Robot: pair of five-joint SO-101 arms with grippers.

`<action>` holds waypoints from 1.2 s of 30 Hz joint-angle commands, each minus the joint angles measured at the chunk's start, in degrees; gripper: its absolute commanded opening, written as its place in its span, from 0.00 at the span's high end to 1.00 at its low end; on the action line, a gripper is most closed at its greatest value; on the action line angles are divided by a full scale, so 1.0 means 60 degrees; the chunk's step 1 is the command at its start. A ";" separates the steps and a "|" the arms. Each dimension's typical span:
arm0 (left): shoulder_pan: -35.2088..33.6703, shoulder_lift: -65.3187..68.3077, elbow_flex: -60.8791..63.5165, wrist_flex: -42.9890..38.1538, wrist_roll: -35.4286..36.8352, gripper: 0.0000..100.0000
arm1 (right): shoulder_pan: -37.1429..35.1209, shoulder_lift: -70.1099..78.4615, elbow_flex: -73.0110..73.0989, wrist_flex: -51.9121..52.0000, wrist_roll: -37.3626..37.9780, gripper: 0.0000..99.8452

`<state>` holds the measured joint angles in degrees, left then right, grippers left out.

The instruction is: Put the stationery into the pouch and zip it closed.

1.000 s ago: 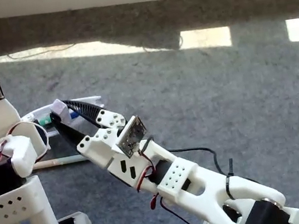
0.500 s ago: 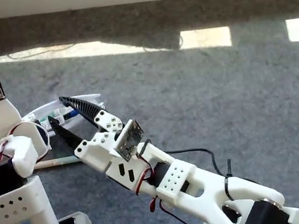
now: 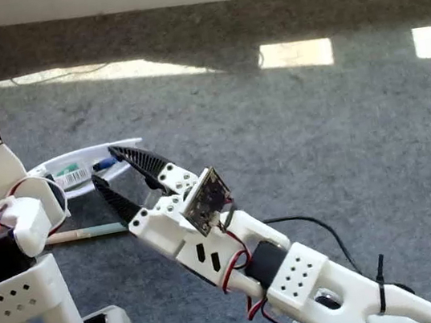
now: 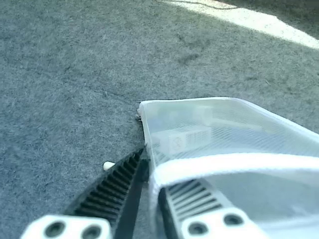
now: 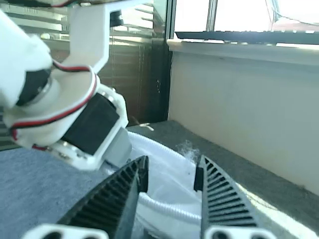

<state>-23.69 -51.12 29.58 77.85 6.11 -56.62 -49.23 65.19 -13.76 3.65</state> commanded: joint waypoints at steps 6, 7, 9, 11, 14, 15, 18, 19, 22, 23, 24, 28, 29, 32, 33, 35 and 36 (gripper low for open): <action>-0.1766 0.0037 -0.0535 -0.0044 0.0498 0.99 | -0.0842 -0.1106 -0.0139 0.3304 -0.0073 0.85; -0.2044 0.0037 -0.0579 -0.0044 0.0542 0.99 | -0.0974 -0.1092 -0.0139 0.3509 -0.0044 0.85; -0.2542 0.0037 -0.0681 -0.0044 0.0557 0.99 | -0.1150 -0.1092 -0.0139 0.3861 -0.0029 0.85; -0.3040 0.0037 -0.0681 -0.0117 0.0806 0.99 | -0.1223 -0.1092 -0.0139 0.4183 -0.0029 0.85; -0.3802 0.0037 -0.0623 -0.0454 0.1114 0.99 | -0.1267 -0.1092 -0.0154 0.4608 -0.0029 0.85; -0.4051 0.0037 -0.0623 -0.0527 0.1231 0.99 | -0.1267 -0.1092 -0.0154 0.4711 -0.0029 0.85; -0.4725 0.0037 -0.0608 -0.0659 0.1509 0.99 | -0.1267 -0.1077 -0.0168 0.4842 -0.0015 0.85; -0.4945 0.0037 -0.0608 -0.0703 0.1597 0.99 | -0.1267 -0.1048 -0.0168 0.4842 -0.0015 0.85; -0.5604 0.0037 -0.0593 -0.0791 0.1832 0.99 | -0.1267 -0.0476 -0.0183 0.4842 0.0000 0.85; -0.5810 0.0037 -0.0593 -0.0821 0.1875 0.99 | -0.1267 -0.0154 -0.0212 0.4813 0.0000 0.85; -0.6000 0.0037 -0.0593 -0.0879 0.1890 0.99 | -0.1267 0.0242 -0.0418 0.4828 0.0000 0.85; -0.6381 0.0037 -0.0579 -0.0923 0.1890 0.99 | -0.1194 0.2044 -0.1399 0.4857 0.0000 0.85; -0.6396 0.0037 -0.0505 -0.0938 0.1890 0.99 | -0.1136 0.2498 -0.1648 0.4857 0.0000 0.85; -0.6396 0.0037 -0.0256 -0.1172 0.1890 0.99 | -0.0974 0.3714 -0.2381 0.4857 0.0015 0.85; -0.6396 0.0037 -0.0168 -0.1260 0.1890 0.99 | -0.0886 0.4066 -0.2586 0.4857 0.0059 0.85; -0.6396 0.0037 -0.0081 -0.1319 0.1890 0.99 | -0.0784 0.4799 -0.3026 0.4901 0.0586 0.85; -0.6396 0.0037 -0.0081 -0.1319 0.1890 0.99 | -0.0755 0.5136 -0.3216 0.5048 0.0806 0.85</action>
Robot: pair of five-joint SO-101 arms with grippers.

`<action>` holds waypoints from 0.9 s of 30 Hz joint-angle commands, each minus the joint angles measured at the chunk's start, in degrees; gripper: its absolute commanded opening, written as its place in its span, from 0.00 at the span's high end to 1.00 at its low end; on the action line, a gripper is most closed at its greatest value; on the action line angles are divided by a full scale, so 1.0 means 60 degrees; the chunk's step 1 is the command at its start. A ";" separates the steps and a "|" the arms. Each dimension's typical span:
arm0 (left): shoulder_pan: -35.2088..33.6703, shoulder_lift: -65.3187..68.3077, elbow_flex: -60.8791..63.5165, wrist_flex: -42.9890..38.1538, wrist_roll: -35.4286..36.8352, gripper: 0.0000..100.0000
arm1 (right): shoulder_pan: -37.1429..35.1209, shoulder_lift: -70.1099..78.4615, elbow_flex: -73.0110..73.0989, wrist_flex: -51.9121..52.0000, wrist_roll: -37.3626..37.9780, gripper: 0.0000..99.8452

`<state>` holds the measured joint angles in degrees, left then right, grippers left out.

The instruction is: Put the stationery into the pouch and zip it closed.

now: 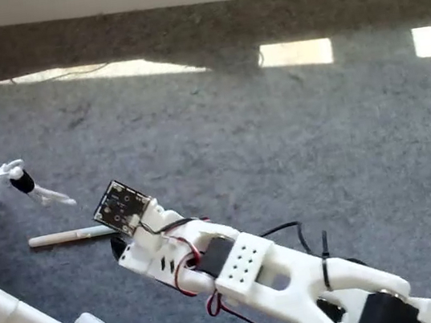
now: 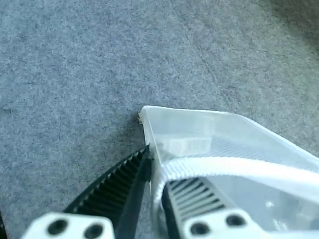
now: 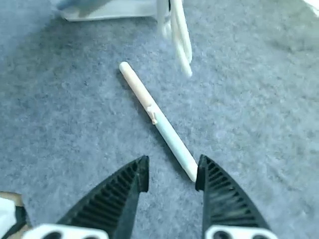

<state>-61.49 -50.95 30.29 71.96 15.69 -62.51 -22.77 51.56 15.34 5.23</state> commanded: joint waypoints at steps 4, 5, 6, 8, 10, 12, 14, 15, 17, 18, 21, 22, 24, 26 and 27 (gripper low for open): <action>-0.0066 0.0007 -0.0198 -0.0337 0.0293 0.99 | 0.0418 0.1956 -0.2103 0.0960 0.0718 0.85; -0.0051 0.0007 -0.0198 -0.0322 0.0293 0.99 | 0.0505 0.2264 -0.2454 0.1253 0.0733 0.85; -0.0051 0.0007 -0.0198 -0.0322 0.0293 0.99 | 0.0579 0.2571 -0.2835 0.1502 0.0733 0.85; -0.0037 0.0007 -0.0198 -0.0308 0.0293 0.99 | 0.0755 0.3187 -0.3553 0.1956 0.0733 0.85; -0.0037 0.0007 -0.0198 -0.0308 0.0293 0.99 | 0.0916 0.3802 -0.4183 0.2293 0.0733 0.85; -0.0022 0.0007 -0.0183 -0.0293 0.0278 0.99 | 0.1018 0.4388 -0.4755 0.2542 0.0733 0.85; -0.0022 0.0007 -0.0183 -0.0293 0.0278 0.99 | 0.1018 0.4960 -0.5223 0.2674 0.0747 0.85; -0.0022 0.0007 -0.0183 -0.0293 0.0278 0.99 | 0.1018 0.5209 -0.5399 0.2674 0.0747 0.85; -0.0022 0.0007 -0.0183 -0.0293 0.0278 0.99 | 0.0989 0.5604 -0.5692 0.2733 0.0747 0.85; -0.0022 0.0007 -0.0183 -0.0293 0.0264 0.99 | 0.0974 0.5751 -0.5810 0.2747 0.0747 0.85; -0.0022 0.0007 -0.0081 -0.0322 0.0264 0.99 | 0.0960 0.5927 -0.6059 0.3114 0.0762 0.85; -0.0022 0.0007 -0.0051 -0.0337 0.0264 0.99 | 0.0930 0.5927 -0.6103 0.3289 0.0762 0.85; -0.0022 0.0007 -0.0022 -0.0337 0.0264 0.99 | 0.0842 0.5927 -0.6205 0.3568 0.0762 0.85; -0.0022 0.0007 -0.0022 -0.0337 0.0264 0.99 | 0.0784 0.5985 -0.6249 0.3582 0.0762 0.85; -0.0022 0.0007 -0.0037 -0.0337 0.0264 0.99 | 0.0755 0.6015 -0.6249 0.3568 0.0762 0.85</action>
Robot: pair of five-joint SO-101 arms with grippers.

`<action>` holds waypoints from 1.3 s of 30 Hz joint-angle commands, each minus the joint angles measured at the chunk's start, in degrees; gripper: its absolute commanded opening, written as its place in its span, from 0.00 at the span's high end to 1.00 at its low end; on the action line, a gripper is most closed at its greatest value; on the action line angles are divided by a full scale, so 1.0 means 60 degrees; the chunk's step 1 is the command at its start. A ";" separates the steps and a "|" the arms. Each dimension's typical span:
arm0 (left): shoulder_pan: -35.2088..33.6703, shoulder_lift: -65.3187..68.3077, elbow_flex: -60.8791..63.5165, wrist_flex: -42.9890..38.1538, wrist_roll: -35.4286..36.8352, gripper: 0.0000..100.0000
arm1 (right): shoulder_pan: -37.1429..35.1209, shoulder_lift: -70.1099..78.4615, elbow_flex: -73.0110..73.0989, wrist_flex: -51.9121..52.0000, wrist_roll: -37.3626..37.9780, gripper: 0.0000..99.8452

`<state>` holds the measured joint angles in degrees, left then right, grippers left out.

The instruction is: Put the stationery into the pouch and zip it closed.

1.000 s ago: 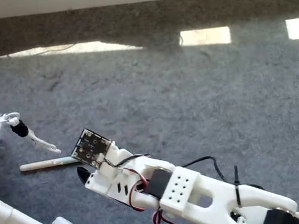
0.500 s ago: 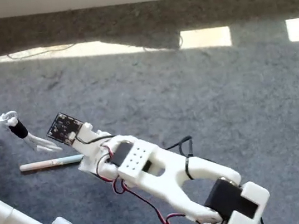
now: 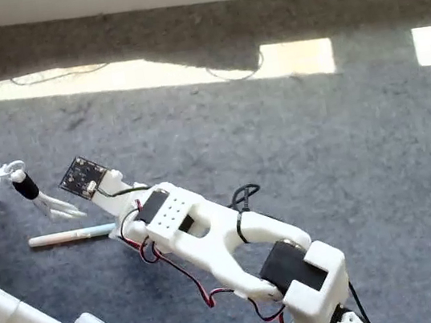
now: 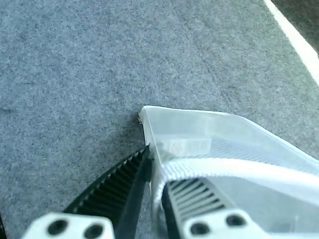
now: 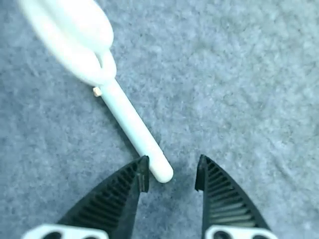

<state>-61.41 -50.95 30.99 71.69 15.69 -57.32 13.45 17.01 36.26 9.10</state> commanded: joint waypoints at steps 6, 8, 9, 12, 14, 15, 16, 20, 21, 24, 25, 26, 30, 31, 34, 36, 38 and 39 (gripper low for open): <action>-0.0037 0.0007 -0.0154 -0.0278 0.0264 0.99 | -0.0125 0.0784 -0.0520 -0.0286 0.0967 0.85; -0.0037 0.0007 -0.0154 -0.0278 0.0264 0.99 | -0.0125 0.1004 -0.0520 -0.0388 0.1026 0.85; -0.0037 0.0007 -0.0154 -0.0264 0.0264 0.99 | -0.0125 0.1018 -0.0549 -0.0388 0.1040 0.85; -0.0037 0.0007 -0.0154 -0.0264 0.0249 0.99 | -0.0125 0.1018 -0.0667 -0.0359 0.1040 0.85; -0.0037 0.0007 -0.0154 -0.0264 0.0249 0.99 | -0.0125 0.1018 -0.0652 -0.0359 0.1040 0.85; -0.0037 0.0007 -0.0154 -0.0249 0.0249 0.99 | -0.0125 0.1004 -0.0652 -0.0359 0.1040 0.85; -0.0037 0.0007 -0.0154 -0.0249 0.0249 0.99 | -0.0125 0.1004 -0.0652 -0.0359 0.1040 0.85; -0.0037 0.0007 -0.0154 -0.0249 0.0249 0.99 | -0.0125 0.1004 -0.0696 -0.0359 0.1040 0.85; -0.0037 0.0007 -0.0154 -0.0249 0.0249 0.99 | -0.0168 0.1004 -0.0696 -0.0359 0.1040 0.85; -0.0037 0.0007 -0.0154 -0.0249 0.0249 0.99 | -0.0447 0.1004 -0.0696 -0.0359 0.1055 0.85; -0.0037 0.0007 -0.0154 -0.0249 0.0249 0.99 | -0.0549 0.1004 -0.0681 -0.0359 0.1055 0.85; -0.0037 0.0007 -0.0154 -0.0249 0.0249 0.99 | -0.0637 0.1004 -0.0681 -0.0359 0.1187 0.85; -0.0037 0.0007 -0.0154 -0.0249 0.0249 0.99 | -0.0725 0.1004 -0.0652 -0.0359 0.2183 0.85; -0.0037 0.0007 -0.0154 -0.0249 0.0249 0.99 | -0.0711 0.1004 -0.0652 -0.0359 0.2271 0.85; -0.0037 0.0007 -0.0154 -0.0249 0.0249 0.99 | -0.0696 0.1004 -0.0652 -0.0359 0.2286 0.90; -0.0037 0.0007 -0.0154 -0.0249 0.0249 0.99 | -0.0696 0.1004 -0.0681 -0.0359 0.2286 0.97; -0.0037 0.0007 -0.0154 -0.0249 0.0249 0.99 | -0.0696 0.1004 -0.0681 -0.0359 0.2300 1.00; -0.0037 0.0007 -0.0154 -0.0249 0.0249 0.99 | -0.0696 0.1004 -0.0652 -0.0359 0.2300 0.99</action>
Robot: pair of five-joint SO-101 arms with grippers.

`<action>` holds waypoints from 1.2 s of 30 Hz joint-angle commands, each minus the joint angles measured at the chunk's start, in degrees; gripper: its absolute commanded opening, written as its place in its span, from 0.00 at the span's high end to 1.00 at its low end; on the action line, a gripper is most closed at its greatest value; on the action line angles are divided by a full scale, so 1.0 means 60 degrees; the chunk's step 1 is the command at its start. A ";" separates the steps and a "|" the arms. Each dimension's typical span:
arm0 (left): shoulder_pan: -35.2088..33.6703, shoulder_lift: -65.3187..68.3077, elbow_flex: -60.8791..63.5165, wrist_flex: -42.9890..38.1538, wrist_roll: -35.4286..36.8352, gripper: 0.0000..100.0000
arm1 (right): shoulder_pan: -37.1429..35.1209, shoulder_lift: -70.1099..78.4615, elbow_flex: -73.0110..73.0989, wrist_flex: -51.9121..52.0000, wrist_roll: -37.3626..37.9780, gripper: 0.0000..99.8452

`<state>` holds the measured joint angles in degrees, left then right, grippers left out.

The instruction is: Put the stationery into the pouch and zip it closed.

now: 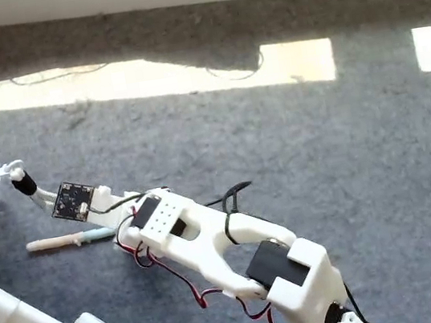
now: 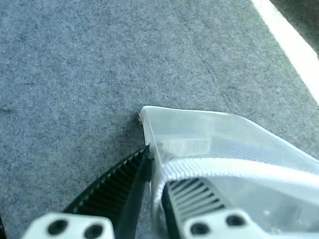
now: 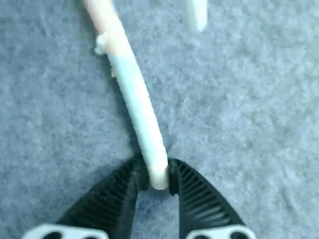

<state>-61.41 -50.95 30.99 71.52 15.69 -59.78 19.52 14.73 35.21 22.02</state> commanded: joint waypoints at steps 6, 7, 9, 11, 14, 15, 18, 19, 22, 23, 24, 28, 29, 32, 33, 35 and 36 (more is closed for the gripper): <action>-0.0037 0.0007 -0.0154 -0.0220 0.0249 0.99 | 0.0081 -0.0520 -0.0315 0.0930 0.0161 1.00; -0.0037 0.0007 -0.0154 -0.0220 0.0249 0.99 | 0.0198 -0.0799 -0.0315 0.1370 0.0161 1.00; -0.0037 0.0007 -0.0154 -0.0220 0.0249 0.99 | 0.0462 -0.1487 -0.0300 0.2293 0.0161 1.00; -0.0037 0.0007 -0.0154 -0.0220 0.0249 0.99 | 0.0725 -0.2190 -0.0271 0.3070 0.0161 1.00; -0.0037 0.0007 -0.0154 -0.0220 0.0249 0.99 | 0.1223 -0.3084 -0.0242 0.4066 0.0161 1.00; -0.0037 0.0007 -0.0154 -0.0220 0.0249 0.99 | 0.1429 -0.3304 -0.0242 0.4374 0.0161 1.00; -0.0037 0.0007 -0.0168 -0.0220 0.0249 0.99 | 0.2059 -0.3846 -0.0242 0.5077 0.0161 1.00; -0.0037 0.0007 -0.0168 -0.0220 0.0249 0.99 | 0.2264 -0.3993 -0.0242 0.5297 0.0161 1.00; -0.0037 0.0007 -0.0168 -0.0220 0.0249 0.99 | 0.2864 -0.4432 -0.0242 0.5839 0.0161 1.00; -0.0037 0.0007 -0.0168 -0.0220 0.0249 0.99 | 0.3070 -0.4579 -0.0242 0.5985 0.0161 1.00; -0.0037 0.0007 -0.0168 -0.0220 0.0249 0.99 | 0.3245 -0.4725 -0.0242 0.6147 0.0161 1.00; -0.0022 0.0007 -0.0168 -0.0220 0.0249 0.99 | 0.4037 -0.4945 -0.0242 0.6777 0.0161 1.00; -0.0022 0.0007 -0.0168 -0.0220 0.0249 0.99 | 0.4183 -0.4901 -0.0242 0.6938 0.0161 1.00; -0.0022 0.0007 -0.0168 -0.0234 0.0249 0.99 | 0.4286 -0.4755 -0.0242 0.7143 0.0161 0.99; -0.0022 0.0007 -0.0168 -0.0234 0.0249 0.99 | 0.4271 -0.4725 -0.0242 0.7201 0.0161 0.98; -0.0022 0.0007 -0.0168 -0.0234 0.0249 0.99 | 0.4271 -0.4681 -0.0242 0.7495 0.0161 0.92; -0.0022 0.0007 -0.0168 -0.0234 0.0249 0.99 | 0.4271 -0.4681 -0.0256 0.7626 0.0161 0.89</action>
<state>-61.41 -50.95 30.99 71.52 15.69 -34.90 -7.30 14.55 79.08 22.46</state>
